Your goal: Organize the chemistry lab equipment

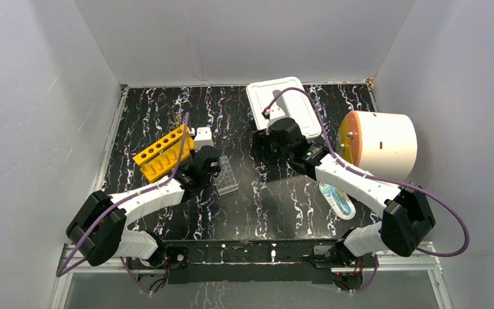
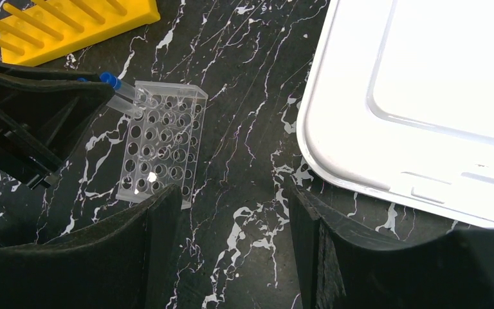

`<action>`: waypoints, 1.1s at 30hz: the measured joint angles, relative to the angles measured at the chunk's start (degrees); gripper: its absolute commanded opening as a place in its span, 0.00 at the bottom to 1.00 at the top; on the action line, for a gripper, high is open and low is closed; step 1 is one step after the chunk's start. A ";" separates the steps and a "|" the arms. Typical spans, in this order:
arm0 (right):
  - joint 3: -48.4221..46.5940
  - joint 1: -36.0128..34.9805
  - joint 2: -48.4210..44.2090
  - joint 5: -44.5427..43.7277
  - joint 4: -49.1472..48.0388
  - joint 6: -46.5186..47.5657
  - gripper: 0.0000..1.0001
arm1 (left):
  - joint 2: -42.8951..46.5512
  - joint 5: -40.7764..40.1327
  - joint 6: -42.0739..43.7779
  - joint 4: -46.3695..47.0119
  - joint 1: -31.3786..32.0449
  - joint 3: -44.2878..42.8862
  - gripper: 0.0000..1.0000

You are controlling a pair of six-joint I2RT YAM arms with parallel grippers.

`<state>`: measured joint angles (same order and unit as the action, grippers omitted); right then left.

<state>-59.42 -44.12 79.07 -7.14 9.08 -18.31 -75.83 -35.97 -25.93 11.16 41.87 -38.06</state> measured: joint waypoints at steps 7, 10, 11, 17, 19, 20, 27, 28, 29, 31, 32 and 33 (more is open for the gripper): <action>0.00 0.20 0.04 0.20 0.00 0.00 0.70 | 0.04 0.13 -0.04 -1.29 0.00 -0.52 0.07; 0.00 0.22 0.04 0.26 0.00 -0.02 0.70 | 0.04 0.33 -0.07 -1.79 0.00 -0.76 0.08; 0.00 0.22 0.04 0.26 0.00 -0.02 0.70 | 0.04 0.39 -0.07 -1.79 0.00 -0.76 0.08; 0.00 0.24 0.04 0.26 0.00 -0.13 0.70 | 0.02 0.81 -0.26 -2.12 0.00 -0.98 0.08; 0.00 0.24 0.04 0.28 0.00 -0.17 0.70 | 0.00 0.85 -0.26 -2.10 0.00 -0.98 0.08; 0.00 0.24 0.04 0.28 0.00 -0.20 0.70 | -0.04 0.85 -0.26 -2.08 0.00 -1.01 0.08; 0.00 0.24 0.04 0.28 0.00 -0.20 0.71 | -0.83 0.61 0.15 -0.55 0.00 -1.01 0.08; 0.00 0.24 0.04 0.28 0.00 -0.20 0.71 | -0.94 0.57 0.28 -0.42 0.00 -1.01 0.08; 0.00 0.24 0.04 0.28 0.00 -0.20 0.70 | -0.98 0.50 0.42 -0.33 0.00 -1.03 0.08; 0.00 0.24 0.04 0.28 0.00 -0.20 0.71 | -1.03 0.39 0.66 -0.22 0.00 -1.03 0.08; 0.00 0.24 0.04 0.28 0.00 -0.20 0.71 | -1.03 0.33 0.83 -0.20 0.07 -1.03 0.08; 0.00 0.26 0.07 0.28 0.00 -0.20 0.71 | -1.03 0.22 0.94 -0.20 0.15 -1.03 0.08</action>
<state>-59.42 -43.86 79.13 -6.85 9.08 -18.50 -76.86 -35.75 -24.99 10.96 42.02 -39.09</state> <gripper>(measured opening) 0.702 0.135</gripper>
